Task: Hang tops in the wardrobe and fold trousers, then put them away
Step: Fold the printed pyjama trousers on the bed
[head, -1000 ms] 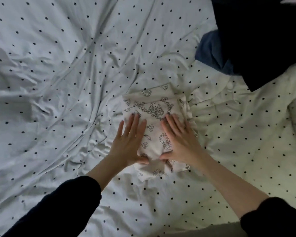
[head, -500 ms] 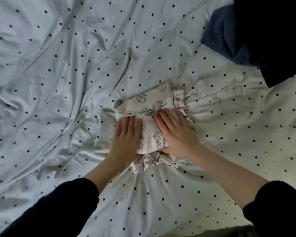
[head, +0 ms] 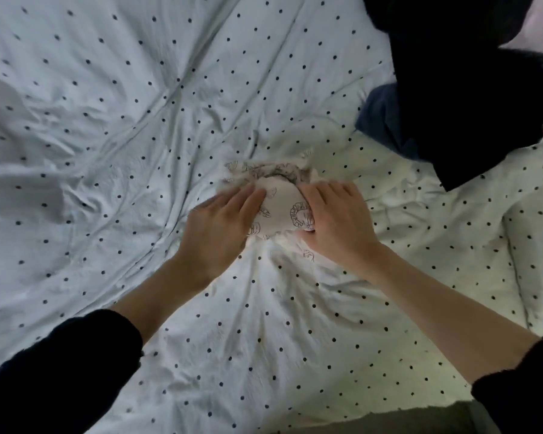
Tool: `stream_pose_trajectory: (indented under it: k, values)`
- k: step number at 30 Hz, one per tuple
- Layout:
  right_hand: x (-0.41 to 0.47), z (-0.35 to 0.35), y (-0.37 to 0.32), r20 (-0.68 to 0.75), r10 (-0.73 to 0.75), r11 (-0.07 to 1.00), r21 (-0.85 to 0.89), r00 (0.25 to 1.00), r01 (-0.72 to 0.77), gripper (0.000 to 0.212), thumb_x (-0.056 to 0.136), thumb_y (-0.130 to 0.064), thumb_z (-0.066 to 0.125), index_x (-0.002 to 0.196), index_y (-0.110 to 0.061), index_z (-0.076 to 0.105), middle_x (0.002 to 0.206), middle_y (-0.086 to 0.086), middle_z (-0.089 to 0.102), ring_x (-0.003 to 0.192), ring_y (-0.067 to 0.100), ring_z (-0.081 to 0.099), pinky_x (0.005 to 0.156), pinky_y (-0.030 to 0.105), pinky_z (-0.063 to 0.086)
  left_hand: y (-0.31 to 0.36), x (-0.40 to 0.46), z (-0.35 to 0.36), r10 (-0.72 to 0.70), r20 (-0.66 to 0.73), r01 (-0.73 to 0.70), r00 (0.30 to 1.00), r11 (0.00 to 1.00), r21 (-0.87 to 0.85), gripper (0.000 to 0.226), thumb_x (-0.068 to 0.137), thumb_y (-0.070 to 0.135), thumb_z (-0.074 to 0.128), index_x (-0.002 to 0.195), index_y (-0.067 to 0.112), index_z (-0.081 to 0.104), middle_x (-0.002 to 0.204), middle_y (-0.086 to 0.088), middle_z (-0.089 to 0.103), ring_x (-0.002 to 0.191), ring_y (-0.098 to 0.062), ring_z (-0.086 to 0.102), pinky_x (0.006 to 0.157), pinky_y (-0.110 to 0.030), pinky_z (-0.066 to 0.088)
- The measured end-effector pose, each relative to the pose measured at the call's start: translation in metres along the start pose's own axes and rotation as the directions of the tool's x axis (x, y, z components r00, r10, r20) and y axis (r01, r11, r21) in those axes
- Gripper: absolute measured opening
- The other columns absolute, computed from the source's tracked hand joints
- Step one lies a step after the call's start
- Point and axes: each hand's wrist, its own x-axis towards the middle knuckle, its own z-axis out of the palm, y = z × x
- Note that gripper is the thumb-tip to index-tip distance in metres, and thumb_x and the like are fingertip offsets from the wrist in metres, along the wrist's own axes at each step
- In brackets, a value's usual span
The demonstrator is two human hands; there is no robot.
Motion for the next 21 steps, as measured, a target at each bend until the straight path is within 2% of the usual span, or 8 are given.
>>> stream_pose_trajectory:
  k: [3,5,8,11,13,17,19,21]
  values:
    - [0.019,-0.016,-0.011,-0.264,-0.086,0.990,-0.133,0.961,0.052,0.029,0.074,-0.011,0.062,0.103,-0.006,0.064,0.089,0.008,0.064,0.082,0.028,0.059,0.086,0.043,0.044,-0.011,0.000,-0.016,0.055,-0.189,-0.029,0.980,0.990,0.135,0.043,0.093,-0.003,0.030,0.118,0.001,0.064,0.121,-0.013,0.064,0.111,-0.033,0.061,0.088,-0.046,0.053]
    - [0.015,-0.007,-0.021,-0.331,-0.089,0.985,-0.167,0.939,0.034,0.030,0.081,-0.003,0.049,0.107,-0.009,0.062,0.092,0.008,0.063,0.088,0.027,0.054,0.093,0.047,0.043,-0.014,-0.012,-0.007,0.059,-0.187,-0.014,0.981,0.973,0.232,0.041,0.094,-0.005,0.032,0.123,0.002,0.061,0.127,-0.013,0.060,0.119,-0.035,0.055,0.093,-0.049,0.049]
    - [-0.043,0.024,-0.041,-0.033,-0.097,0.977,-0.193,0.995,0.089,0.037,0.079,-0.014,0.060,0.116,-0.011,0.065,0.092,0.005,0.063,0.090,0.025,0.056,0.096,0.052,0.044,0.004,-0.070,0.027,0.074,-0.009,-0.069,0.997,0.956,0.284,0.041,0.081,-0.005,0.055,0.120,0.004,0.064,0.125,-0.012,0.062,0.115,-0.031,0.059,0.088,-0.045,0.053]
    - [-0.120,0.041,-0.063,0.412,-0.076,0.983,-0.120,0.908,0.137,0.085,0.050,-0.057,0.083,0.118,-0.010,0.065,0.094,0.004,0.065,0.087,0.024,0.063,0.092,0.055,0.048,0.034,-0.141,0.049,0.062,0.315,-0.108,0.947,0.985,0.133,0.061,0.057,0.011,0.083,0.115,0.006,0.067,0.121,-0.013,0.064,0.112,-0.031,0.061,0.086,-0.048,0.053]
    - [-0.142,0.046,-0.069,0.446,-0.085,0.989,-0.070,0.891,0.130,0.088,0.049,-0.063,0.080,0.116,-0.008,0.066,0.100,0.006,0.062,0.092,0.025,0.057,0.092,0.057,0.047,0.042,-0.164,0.054,0.094,0.431,-0.129,0.898,0.990,0.053,0.069,0.060,0.026,0.084,0.122,0.006,0.063,0.127,-0.015,0.060,0.120,-0.032,0.055,0.094,-0.056,0.046]
    - [-0.122,0.046,-0.063,0.455,-0.126,0.982,-0.066,0.882,0.175,0.092,0.048,-0.063,0.080,0.117,-0.004,0.063,0.126,0.013,0.055,0.121,0.033,0.044,0.104,0.057,0.037,0.026,-0.154,0.054,0.157,0.445,-0.203,0.882,0.978,0.056,0.088,0.066,0.054,0.074,0.137,0.010,0.048,0.141,-0.018,0.046,0.131,-0.034,0.043,0.102,-0.060,0.036]
    - [-0.108,0.047,-0.058,0.480,-0.155,0.978,-0.047,0.864,0.201,0.102,0.046,-0.066,0.079,0.124,-0.004,0.057,0.143,0.018,0.043,0.136,0.037,0.034,0.108,0.059,0.029,0.014,-0.138,0.059,0.115,0.481,-0.154,0.869,0.987,0.044,0.111,0.063,0.065,0.070,0.148,0.012,0.024,0.154,-0.022,0.016,0.142,-0.039,0.015,0.110,-0.061,0.021]
    - [-0.099,0.050,-0.049,0.538,-0.144,0.980,-0.038,0.830,0.194,0.120,0.049,-0.072,0.074,0.143,-0.005,0.036,0.154,0.022,0.018,0.143,0.040,0.014,0.113,0.059,0.019,0.002,-0.124,0.070,0.052,0.568,-0.076,0.821,0.997,0.018,0.130,0.063,0.075,0.062,0.146,0.018,-0.019,0.150,-0.019,-0.029,0.139,-0.037,-0.024,0.115,-0.057,-0.004]
